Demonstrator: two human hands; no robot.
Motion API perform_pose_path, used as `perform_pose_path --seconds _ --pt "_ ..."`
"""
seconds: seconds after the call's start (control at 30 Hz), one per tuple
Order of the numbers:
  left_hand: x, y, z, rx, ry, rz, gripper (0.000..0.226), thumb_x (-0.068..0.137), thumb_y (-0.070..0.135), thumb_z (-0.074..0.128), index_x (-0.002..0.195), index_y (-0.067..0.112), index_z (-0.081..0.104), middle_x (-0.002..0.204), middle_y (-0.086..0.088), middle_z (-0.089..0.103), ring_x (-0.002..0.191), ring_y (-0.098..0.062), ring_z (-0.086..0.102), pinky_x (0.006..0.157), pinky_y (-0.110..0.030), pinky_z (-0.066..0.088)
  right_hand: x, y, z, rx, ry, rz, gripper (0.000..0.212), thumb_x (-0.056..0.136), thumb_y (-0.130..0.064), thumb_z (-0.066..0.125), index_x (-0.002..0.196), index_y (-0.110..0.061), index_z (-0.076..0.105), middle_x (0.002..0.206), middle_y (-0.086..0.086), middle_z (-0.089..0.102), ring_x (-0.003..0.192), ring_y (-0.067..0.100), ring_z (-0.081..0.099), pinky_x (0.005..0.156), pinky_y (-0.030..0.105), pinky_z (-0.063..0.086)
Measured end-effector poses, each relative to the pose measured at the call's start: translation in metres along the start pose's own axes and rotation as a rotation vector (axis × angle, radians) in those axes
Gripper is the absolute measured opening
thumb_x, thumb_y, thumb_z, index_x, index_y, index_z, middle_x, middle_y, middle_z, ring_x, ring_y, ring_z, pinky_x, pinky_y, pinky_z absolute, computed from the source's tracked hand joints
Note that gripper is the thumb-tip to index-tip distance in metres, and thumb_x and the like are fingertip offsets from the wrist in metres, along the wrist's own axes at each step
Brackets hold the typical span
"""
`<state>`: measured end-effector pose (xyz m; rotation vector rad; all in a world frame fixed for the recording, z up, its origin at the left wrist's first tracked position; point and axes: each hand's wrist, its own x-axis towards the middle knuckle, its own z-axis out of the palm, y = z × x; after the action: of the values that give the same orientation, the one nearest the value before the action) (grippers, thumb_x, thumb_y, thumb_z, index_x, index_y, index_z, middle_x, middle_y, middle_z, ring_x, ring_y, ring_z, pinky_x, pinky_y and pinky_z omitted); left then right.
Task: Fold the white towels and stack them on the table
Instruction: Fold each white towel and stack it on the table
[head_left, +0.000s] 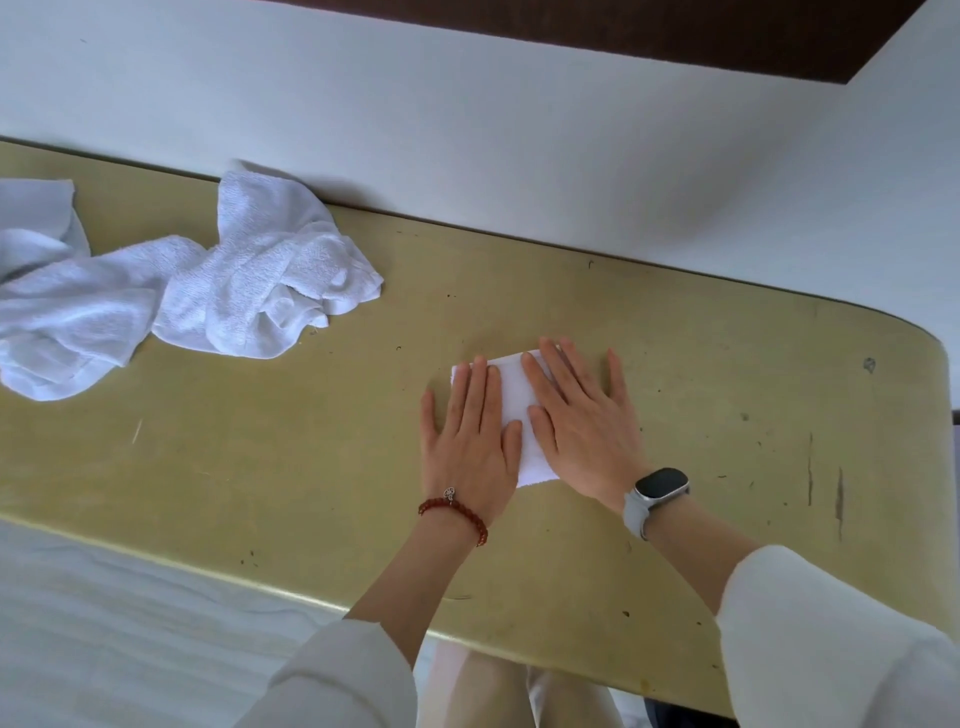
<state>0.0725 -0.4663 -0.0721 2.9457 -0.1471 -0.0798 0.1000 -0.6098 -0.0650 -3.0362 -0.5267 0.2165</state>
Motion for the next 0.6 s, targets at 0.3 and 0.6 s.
perform_pose_path --seconds 0.3,0.6 --pt "-0.002 -0.003 -0.015 -0.213 0.019 0.013 0.055 0.089 0.031 0.030 0.135 0.003 0.041 0.143 -0.013 0.039 0.137 -0.019 0.026 0.106 -0.050 0.022 -0.001 0.009 -0.009 0.079 0.065 -0.091 0.050 0.090 -0.032 0.029 0.134 -0.012 0.039 0.140 0.014 0.044 0.131 0.028 0.038 0.100 0.058 0.032" --pt "0.006 0.001 -0.042 -0.525 -0.132 -0.876 0.022 0.085 0.036 0.055 0.101 0.026 0.065 0.110 0.002 0.061 0.108 -0.017 0.045 0.088 -0.032 0.028 -0.001 -0.006 -0.037 0.585 -0.043 0.781 0.023 0.089 -0.028 0.051 0.105 -0.013 0.058 0.112 0.005 0.057 0.107 0.024 0.046 0.088 0.035 0.034"
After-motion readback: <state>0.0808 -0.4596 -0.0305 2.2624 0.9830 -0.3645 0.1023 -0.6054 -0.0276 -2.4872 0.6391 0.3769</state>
